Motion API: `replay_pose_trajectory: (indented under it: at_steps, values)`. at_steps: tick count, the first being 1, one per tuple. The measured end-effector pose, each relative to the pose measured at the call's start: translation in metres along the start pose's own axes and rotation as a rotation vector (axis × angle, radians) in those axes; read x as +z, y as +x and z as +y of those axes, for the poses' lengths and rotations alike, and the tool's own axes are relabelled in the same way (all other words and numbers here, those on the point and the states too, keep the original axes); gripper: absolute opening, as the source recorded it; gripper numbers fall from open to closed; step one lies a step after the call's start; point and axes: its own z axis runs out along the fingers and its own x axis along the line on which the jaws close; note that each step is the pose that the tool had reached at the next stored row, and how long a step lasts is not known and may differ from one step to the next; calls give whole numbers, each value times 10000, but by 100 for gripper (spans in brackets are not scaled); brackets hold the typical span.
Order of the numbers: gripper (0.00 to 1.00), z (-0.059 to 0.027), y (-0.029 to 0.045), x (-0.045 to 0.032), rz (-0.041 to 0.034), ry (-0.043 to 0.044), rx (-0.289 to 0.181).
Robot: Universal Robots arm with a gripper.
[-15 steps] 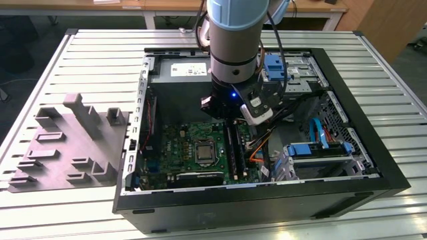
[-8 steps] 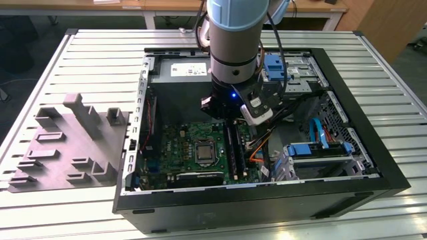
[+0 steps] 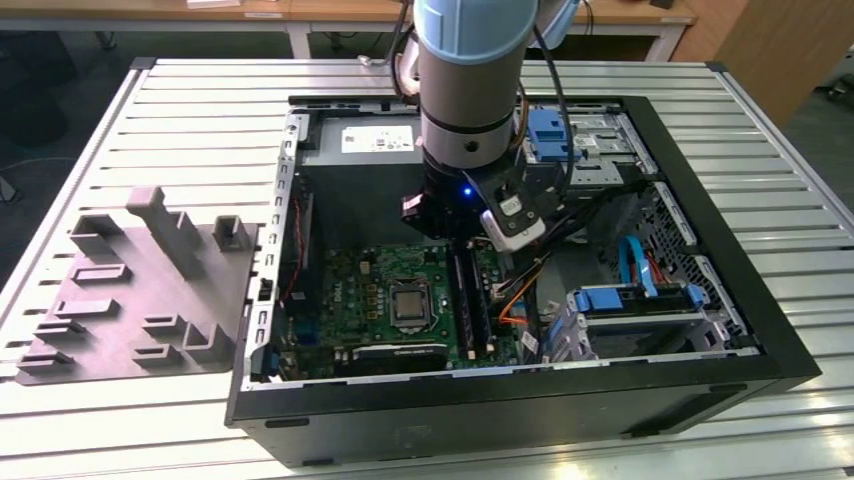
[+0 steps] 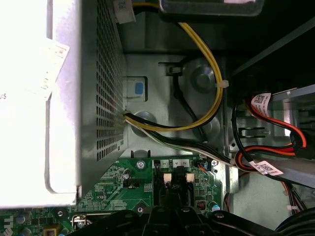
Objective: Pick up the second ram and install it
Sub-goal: 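Press down the second ram until it locks into place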
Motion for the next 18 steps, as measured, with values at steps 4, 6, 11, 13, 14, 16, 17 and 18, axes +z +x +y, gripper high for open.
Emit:
replay_pose_trajectory:
  at_steps: [4, 6, 11, 13, 14, 16, 17, 18]
  values:
    - [10, -1, 0, 1, 0, 2, 0]
    - [10, -1, 1, 8, 1, 3, 0]
    - [10, -2, 1, 11, 0, 2, 0]
    - [10, -2, 1, 12, 1, 3, 0]
    - [10, -2, 1, 12, 1, 3, 0]
    - [10, -2, 1, 13, 0, 1, -1]
    - [10, -1, 1, 10, 0, 0, 0]
    - [10, 1, -1, -1, -5, -11, 0]
